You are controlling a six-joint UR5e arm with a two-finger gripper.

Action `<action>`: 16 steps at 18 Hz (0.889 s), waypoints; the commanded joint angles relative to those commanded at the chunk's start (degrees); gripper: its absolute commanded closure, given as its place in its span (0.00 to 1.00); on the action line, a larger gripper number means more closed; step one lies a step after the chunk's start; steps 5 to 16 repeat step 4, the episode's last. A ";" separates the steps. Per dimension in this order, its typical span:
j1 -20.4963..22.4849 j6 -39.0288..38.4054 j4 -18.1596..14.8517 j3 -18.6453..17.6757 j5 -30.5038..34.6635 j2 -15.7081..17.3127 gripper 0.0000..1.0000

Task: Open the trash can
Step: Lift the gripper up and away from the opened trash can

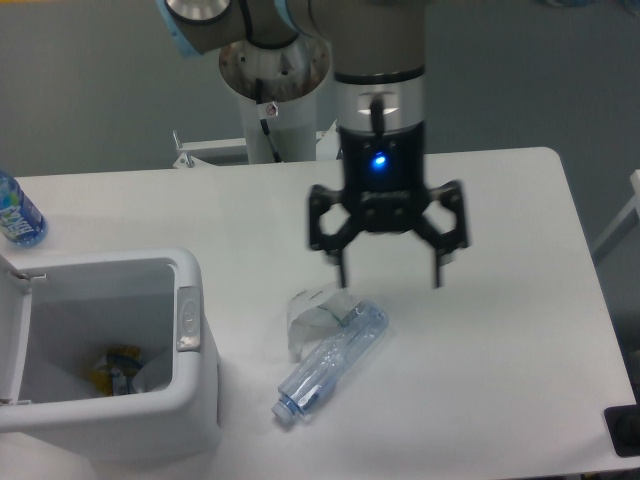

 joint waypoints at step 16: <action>2.91 7.83 -4.84 -0.18 0.09 0.26 0.00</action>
